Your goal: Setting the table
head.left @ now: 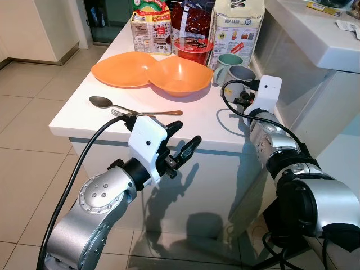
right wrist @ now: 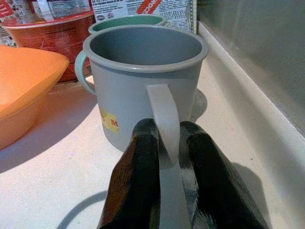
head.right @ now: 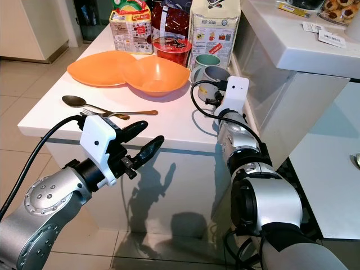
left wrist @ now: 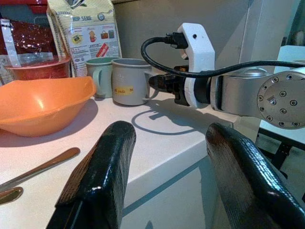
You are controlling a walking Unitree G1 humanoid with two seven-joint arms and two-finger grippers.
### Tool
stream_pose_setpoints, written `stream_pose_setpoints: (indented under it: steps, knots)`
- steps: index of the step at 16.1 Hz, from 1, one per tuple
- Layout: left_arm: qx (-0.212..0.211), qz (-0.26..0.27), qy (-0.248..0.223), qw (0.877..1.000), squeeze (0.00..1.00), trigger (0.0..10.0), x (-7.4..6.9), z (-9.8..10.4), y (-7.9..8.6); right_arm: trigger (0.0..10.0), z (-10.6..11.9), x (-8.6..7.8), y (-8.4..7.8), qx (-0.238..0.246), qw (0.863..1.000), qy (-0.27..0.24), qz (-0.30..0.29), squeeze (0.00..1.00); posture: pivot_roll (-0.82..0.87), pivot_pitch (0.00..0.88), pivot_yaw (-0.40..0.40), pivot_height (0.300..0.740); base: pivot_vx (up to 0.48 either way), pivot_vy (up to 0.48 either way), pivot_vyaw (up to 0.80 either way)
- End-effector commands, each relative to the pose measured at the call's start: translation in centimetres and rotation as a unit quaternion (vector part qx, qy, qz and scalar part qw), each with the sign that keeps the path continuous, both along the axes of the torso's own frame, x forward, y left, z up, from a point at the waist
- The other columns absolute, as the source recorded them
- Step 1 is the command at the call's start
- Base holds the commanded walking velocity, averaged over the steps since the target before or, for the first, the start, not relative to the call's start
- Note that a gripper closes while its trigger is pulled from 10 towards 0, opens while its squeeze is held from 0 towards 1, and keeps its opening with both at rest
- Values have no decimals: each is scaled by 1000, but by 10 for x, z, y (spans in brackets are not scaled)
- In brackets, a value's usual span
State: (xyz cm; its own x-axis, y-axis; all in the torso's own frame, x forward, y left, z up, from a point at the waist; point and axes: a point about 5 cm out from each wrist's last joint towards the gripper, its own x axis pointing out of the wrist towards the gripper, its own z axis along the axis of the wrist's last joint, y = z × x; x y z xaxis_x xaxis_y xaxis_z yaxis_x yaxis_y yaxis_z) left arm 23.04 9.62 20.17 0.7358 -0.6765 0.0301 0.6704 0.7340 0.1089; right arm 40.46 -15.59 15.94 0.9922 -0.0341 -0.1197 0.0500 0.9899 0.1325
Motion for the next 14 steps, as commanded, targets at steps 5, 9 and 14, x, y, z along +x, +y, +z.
stream_pose_setpoints:
  steps: [5,9,14]
  knots:
    - [0,-7,-7,1000,0,10000,-1,3,-2,0,6,2,-2,-5,1000,-8,8,0,148,0,-65,740,0,0,0]
    - [-5,-1,-10,1000,0,10000,-2,3,-1,0,14,-4,5,-62,991,-98,59,0,139,0,-71,740,0,0,0]
    - [-5,6,-11,1000,0,10000,3,0,-3,0,27,-62,7,-73,975,-190,92,0,109,0,-53,740,0,0,0]
